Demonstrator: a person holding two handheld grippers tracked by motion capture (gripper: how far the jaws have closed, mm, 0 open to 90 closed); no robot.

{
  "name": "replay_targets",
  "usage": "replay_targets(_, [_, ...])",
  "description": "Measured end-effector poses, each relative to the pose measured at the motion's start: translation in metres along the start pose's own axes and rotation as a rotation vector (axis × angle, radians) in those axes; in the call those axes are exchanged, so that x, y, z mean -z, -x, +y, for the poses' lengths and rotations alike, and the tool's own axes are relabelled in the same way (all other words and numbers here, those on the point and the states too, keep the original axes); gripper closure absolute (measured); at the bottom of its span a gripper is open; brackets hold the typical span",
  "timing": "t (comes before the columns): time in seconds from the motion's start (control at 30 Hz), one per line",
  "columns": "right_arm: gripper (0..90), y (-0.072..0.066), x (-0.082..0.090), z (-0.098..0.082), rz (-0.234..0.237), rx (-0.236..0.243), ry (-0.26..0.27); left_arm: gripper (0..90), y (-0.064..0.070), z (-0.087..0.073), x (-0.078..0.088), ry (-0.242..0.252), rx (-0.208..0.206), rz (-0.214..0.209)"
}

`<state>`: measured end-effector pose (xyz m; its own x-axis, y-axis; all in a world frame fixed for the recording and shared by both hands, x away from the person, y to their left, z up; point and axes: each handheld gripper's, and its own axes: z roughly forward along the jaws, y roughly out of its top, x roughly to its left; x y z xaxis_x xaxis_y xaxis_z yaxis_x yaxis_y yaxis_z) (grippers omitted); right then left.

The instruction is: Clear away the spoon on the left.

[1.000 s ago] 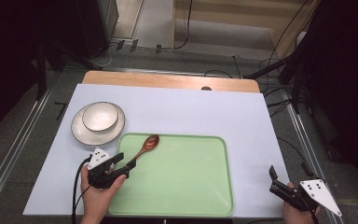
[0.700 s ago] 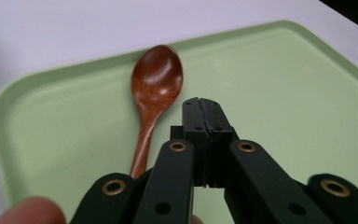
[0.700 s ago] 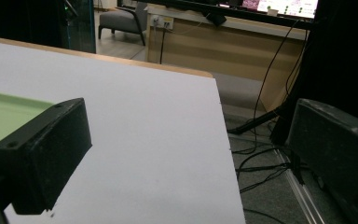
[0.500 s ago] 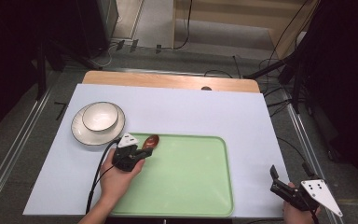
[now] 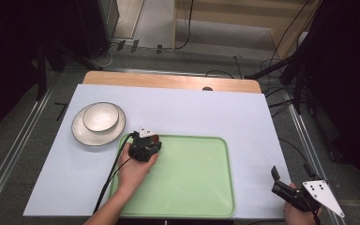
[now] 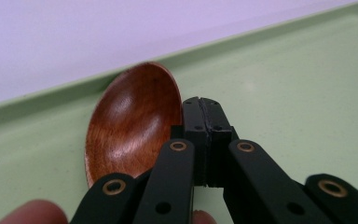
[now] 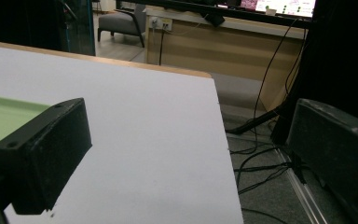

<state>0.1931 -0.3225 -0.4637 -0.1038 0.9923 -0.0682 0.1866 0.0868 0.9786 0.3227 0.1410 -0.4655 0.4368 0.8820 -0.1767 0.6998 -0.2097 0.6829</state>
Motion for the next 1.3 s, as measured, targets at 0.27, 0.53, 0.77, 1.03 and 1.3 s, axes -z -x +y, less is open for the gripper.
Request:
replay_targets(0.27, [0.0, -0.001, 0.0, 0.0, 0.001, 0.001, -0.002, 90.0, -0.011, 0.002, 0.007, -0.008, 0.025, 0.065])
replay_targets(0.53, [0.0, 0.0, 0.0, 0.0, -0.002, -0.002, -0.002, 90.0, -0.022, 0.002, 0.015, -0.006, 0.051, 0.09])
replay_targets(0.77, [0.0, -0.001, -0.001, 0.0, 0.001, 0.005, -0.005, 90.0, -0.032, -0.001, 0.023, 0.003, 0.07, 0.11])
replay_targets(1.03, [0.0, -0.001, -0.001, -0.001, 0.002, 0.004, -0.008, 90.0, -0.041, -0.005, 0.029, 0.008, 0.083, 0.119])
replay_targets(1.3, [0.0, -0.002, -0.001, 0.0, 0.003, 0.002, -0.009, 77.6, -0.043, -0.009, 0.042, 0.078, 0.049, 0.046])
